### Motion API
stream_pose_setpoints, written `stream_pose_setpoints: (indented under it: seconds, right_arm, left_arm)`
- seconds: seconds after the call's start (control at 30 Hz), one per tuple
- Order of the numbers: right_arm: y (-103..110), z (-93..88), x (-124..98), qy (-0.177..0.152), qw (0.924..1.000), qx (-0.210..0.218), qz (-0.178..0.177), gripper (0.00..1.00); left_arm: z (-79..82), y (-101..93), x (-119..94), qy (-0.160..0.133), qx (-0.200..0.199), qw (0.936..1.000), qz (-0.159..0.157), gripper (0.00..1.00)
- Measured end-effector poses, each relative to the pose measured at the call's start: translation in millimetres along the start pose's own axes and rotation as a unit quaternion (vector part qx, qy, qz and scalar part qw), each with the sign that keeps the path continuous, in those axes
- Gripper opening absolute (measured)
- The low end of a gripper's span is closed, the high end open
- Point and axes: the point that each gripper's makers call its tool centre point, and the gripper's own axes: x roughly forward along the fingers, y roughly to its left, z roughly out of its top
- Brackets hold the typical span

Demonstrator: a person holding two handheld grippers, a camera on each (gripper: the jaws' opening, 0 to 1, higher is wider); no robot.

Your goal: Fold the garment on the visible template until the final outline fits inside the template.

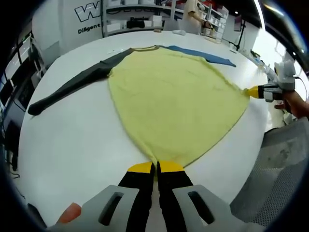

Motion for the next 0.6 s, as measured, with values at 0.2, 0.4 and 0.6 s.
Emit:
stream_pose_setpoints:
  seconds: [0.2, 0.4, 0.6]
  right_arm:
    - [4, -0.4, -3, 0.000, 1.0000, -0.002, 0.006, 0.00]
    - [9, -3.9, -7, 0.002, 0.9999, -0.003, 0.015, 0.00]
    - [14, -7.6, -9, 0.007, 0.9997, 0.000, 0.025, 0.00]
  left_arm:
    - [-2.1, 2.9, -3, 0.002, 0.000, 1.0000, 0.003, 0.00]
    - [-5.3, 2.6, -7, 0.006, 0.000, 1.0000, 0.001, 0.00]
    - [-9.7, 2.0, -13, 0.010, 0.005, 0.9999, -0.001, 0.00]
